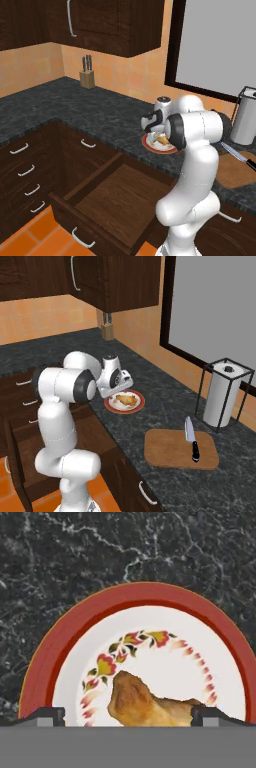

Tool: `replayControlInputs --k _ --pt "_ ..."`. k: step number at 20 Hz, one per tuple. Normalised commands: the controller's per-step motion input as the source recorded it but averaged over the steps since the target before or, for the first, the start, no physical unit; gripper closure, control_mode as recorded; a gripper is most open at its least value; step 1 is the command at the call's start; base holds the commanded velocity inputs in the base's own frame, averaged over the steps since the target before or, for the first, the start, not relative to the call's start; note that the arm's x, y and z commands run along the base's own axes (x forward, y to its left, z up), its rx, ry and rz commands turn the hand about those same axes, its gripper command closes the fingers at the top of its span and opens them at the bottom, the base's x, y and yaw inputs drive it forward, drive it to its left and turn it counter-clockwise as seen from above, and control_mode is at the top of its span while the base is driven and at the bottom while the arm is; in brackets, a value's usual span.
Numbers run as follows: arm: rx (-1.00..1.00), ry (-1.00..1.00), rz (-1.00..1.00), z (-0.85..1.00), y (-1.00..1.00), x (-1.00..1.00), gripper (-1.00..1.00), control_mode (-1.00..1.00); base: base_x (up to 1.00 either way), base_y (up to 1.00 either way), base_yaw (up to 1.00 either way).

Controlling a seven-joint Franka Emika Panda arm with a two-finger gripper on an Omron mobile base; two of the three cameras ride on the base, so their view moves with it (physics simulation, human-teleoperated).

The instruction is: Pick up the knife from the drawer and place it on the cutting board. Then place the meat from the plate to the cutting board.

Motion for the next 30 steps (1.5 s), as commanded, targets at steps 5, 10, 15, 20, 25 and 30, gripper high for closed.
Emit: replayControlInputs --k 5,10,15,20,25,30 --pt "0.0 0.13 0.07 -0.45 -0.23 0.15 -1.0 -1.0 0.0 0.0 0.0" --pt "0.0 0.05 0.09 -0.35 -0.16 -0.07 -1.0 -1.0 0.0 0.0 0.0" --pt "0.0 -0.02 0.08 -0.02 0.01 -0.5 1.0 -1.0 0.0 0.0 0.0" --pt "0.0 -0.1 0.03 0.06 0.01 -0.39 1.0 -1.0 0.0 0.0 0.0" --pt "-0.01 -0.22 0.0 0.73 0.0 -0.35 1.0 -1.0 0.0 0.0 0.0" --pt "-0.02 -0.07 0.0 0.71 -0.27 -0.76 1.0 -1.0 0.0 0.0 0.0"
